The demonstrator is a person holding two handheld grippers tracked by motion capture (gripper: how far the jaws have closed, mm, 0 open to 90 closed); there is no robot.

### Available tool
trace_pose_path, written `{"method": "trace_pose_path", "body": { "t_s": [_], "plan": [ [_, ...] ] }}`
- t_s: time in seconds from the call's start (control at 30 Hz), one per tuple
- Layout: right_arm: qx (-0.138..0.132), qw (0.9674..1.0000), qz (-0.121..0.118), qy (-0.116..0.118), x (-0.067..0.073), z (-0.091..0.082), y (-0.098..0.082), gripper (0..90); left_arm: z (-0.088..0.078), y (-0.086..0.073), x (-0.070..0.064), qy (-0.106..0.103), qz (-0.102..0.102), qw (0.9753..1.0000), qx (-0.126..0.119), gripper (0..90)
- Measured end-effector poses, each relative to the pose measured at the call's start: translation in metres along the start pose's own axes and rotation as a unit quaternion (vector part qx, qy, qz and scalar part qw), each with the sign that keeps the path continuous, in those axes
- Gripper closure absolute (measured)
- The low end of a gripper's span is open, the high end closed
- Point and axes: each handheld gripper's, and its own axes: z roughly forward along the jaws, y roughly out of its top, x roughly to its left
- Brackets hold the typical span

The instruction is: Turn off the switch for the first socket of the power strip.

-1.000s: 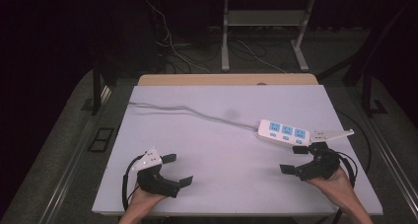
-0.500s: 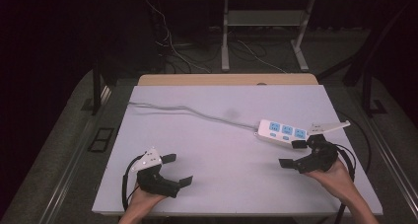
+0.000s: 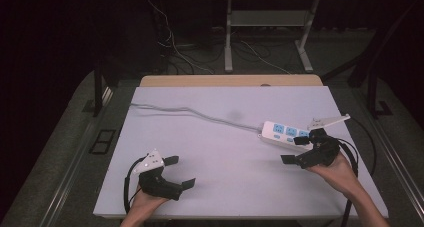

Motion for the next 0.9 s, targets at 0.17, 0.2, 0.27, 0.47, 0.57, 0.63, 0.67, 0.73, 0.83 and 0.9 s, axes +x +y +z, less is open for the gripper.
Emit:
{"method": "trace_pose_path", "body": {
  "t_s": [0.17,0.2,0.27,0.47,0.57,0.63,0.67,0.73,0.83,0.9],
  "plan": [
    [0.010,0.9999,-0.003,-0.003,-0.003,0.002,0.008,0.2,0.000,0.000,0.000,0.000,0.000,1.0000,0.000,0.0],
    [0.011,0.9999,-0.003,-0.003,-0.003,0.002,0.009,0.2,0.000,0.000,0.000,0.000,0.000,1.0000,0.000,0.0],
    [0.015,0.9999,-0.006,-0.004,-0.004,0.002,0.013,0.2,0.000,0.000,0.000,0.000,0.000,1.0000,0.000,0.0],
    [0.021,0.9997,-0.010,-0.006,-0.006,0.004,0.023,0.2,0.000,0.000,0.000,-0.001,0.000,1.0000,0.000,0.0],
    [0.026,0.9996,-0.012,-0.007,-0.008,0.006,0.027,0.2,0.000,0.000,0.000,-0.001,0.000,1.0000,0.000,0.0],
    [0.030,0.9995,-0.011,-0.008,-0.009,0.007,0.030,0.2,0.000,0.000,0.001,-0.001,0.000,1.0000,0.000,0.0],
    [0.032,0.9994,-0.010,-0.009,-0.010,0.008,0.031,0.2,0.000,0.000,0.000,-0.001,0.000,1.0000,0.000,0.0],
    [0.034,0.9993,-0.010,-0.009,-0.012,0.010,0.033,0.2,0.000,0.000,0.001,-0.001,0.000,1.0000,-0.001,0.0],
    [0.037,0.9993,-0.006,-0.009,-0.015,0.012,0.036,0.2,0.000,0.000,0.001,-0.001,-0.001,1.0000,-0.001,0.0],
    [0.038,0.9992,-0.004,-0.010,-0.016,0.013,0.038,0.2,0.000,0.000,0.001,-0.001,-0.001,1.0000,-0.001,0.0]
  ]
}}
